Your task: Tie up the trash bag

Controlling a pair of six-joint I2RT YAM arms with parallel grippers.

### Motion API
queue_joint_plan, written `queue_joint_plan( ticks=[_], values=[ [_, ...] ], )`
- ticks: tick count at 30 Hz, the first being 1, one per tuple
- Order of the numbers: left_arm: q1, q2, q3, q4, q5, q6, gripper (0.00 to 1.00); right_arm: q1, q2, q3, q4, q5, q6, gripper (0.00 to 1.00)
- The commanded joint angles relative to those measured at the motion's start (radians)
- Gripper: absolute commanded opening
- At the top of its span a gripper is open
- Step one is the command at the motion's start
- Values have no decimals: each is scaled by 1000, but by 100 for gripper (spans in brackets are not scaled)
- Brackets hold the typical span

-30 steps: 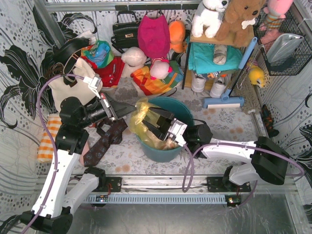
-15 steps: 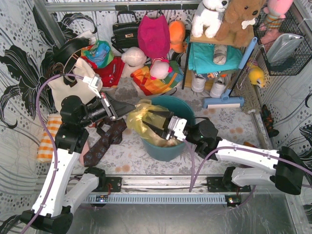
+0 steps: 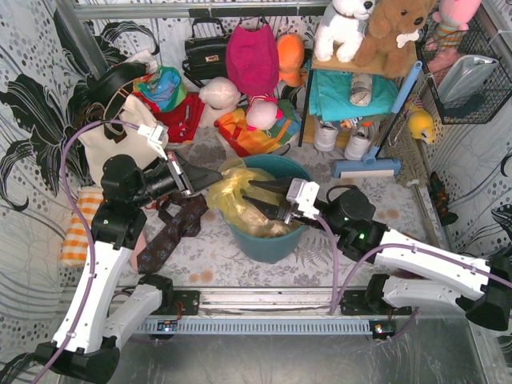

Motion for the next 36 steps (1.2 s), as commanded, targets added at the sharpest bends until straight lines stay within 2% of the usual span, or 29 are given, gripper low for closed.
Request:
queue_joint_plan(
  ticks=[1, 10, 19, 22, 25, 29, 31, 32, 36],
  values=[
    [-3, 2, 35, 15, -8, 23, 0, 7, -67, 23, -86, 9, 74, 37],
    [-4, -2, 28, 32, 2, 12, 0, 45, -49, 26, -149, -40, 108, 32],
    [-4, -8, 21, 41, 19, 3, 0, 79, 12, 16, -116, 58, 76, 32],
    [-3, -9, 20, 41, 20, 2, 0, 79, 18, 9, -84, 65, 79, 39],
    [-4, -9, 17, 44, 21, 2, 0, 80, 27, 13, -69, 33, 86, 43],
    [-3, -8, 17, 44, 18, 4, 0, 81, 37, 24, -62, -13, 117, 43],
    [-3, -6, 17, 46, 20, 4, 0, 81, 44, 31, -73, -15, 131, 40],
    [-3, -6, 16, 46, 20, 5, 0, 82, 47, 35, -80, -7, 138, 35],
    [-3, 2, 21, 36, 10, 21, 0, 88, 22, 27, -107, 23, 136, 8]
  ],
)
